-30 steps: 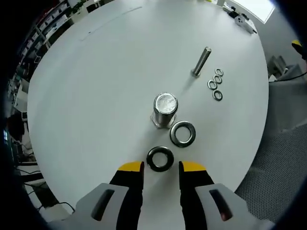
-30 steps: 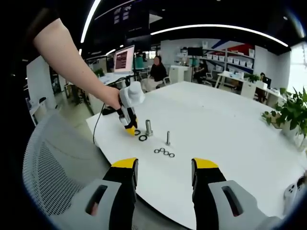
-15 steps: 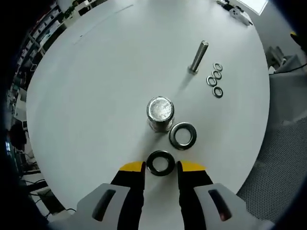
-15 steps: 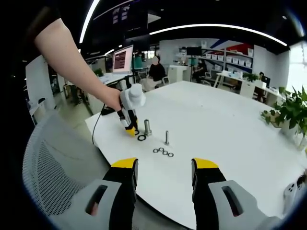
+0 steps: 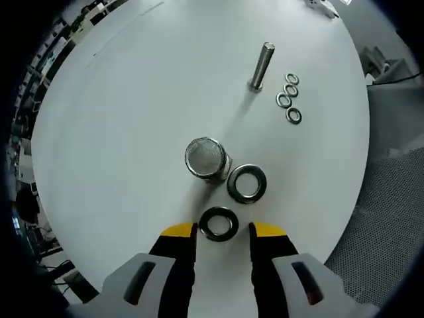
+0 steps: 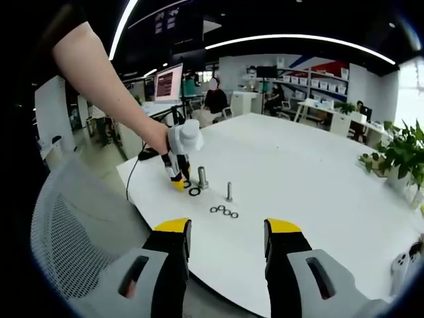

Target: Place the washer onto the threaded stud by aligning its center hole with the stud, sliding it down to the base, and recovering from edge contact or off-axis alignment until the washer reaches the visible bottom stop.

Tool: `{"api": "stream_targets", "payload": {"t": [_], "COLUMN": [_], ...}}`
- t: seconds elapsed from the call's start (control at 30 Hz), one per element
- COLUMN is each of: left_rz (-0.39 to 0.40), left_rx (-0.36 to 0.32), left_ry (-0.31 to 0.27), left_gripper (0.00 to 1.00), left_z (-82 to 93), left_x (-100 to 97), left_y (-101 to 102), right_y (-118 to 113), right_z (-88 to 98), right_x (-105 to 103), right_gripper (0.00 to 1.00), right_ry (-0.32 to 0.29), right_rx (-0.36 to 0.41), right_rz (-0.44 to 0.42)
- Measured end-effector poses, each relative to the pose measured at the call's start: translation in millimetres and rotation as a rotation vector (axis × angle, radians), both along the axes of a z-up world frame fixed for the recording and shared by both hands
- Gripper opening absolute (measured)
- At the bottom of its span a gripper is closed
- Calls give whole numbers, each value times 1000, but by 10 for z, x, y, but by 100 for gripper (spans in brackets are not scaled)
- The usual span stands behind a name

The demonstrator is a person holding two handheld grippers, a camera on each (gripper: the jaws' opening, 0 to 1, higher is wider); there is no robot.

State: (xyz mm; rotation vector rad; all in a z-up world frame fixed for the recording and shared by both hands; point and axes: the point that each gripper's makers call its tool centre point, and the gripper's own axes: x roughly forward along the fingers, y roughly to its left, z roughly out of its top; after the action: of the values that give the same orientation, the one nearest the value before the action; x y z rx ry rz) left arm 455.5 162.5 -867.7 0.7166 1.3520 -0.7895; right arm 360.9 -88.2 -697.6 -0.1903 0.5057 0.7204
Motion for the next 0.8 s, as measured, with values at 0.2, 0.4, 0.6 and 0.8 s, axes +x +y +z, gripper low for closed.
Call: {"api": "stream_targets", "payload": {"t": [0.2,0.4,0.6,0.8], "left_rz": [-5,23,33,-11], "left_rx": [8,2,9,13], "left_ry": [-2,-9,-7,-23], "left_gripper": [29,24,22,21], "left_z": [-4,-4,-5,-3], "left_x": [9,26,49,29], "left_y": [8,18,28,3], "right_y": [-14,-15,-13,-14], "right_z": [7,7,-5,-7], "right_x": [14,17,15,15], "right_gripper": [46,46,46,46], "right_ry": [-3,-3,2,2], "right_rx": [1,-2,-4,-5], "right_rz": [-8,-10,-8,-9]}}
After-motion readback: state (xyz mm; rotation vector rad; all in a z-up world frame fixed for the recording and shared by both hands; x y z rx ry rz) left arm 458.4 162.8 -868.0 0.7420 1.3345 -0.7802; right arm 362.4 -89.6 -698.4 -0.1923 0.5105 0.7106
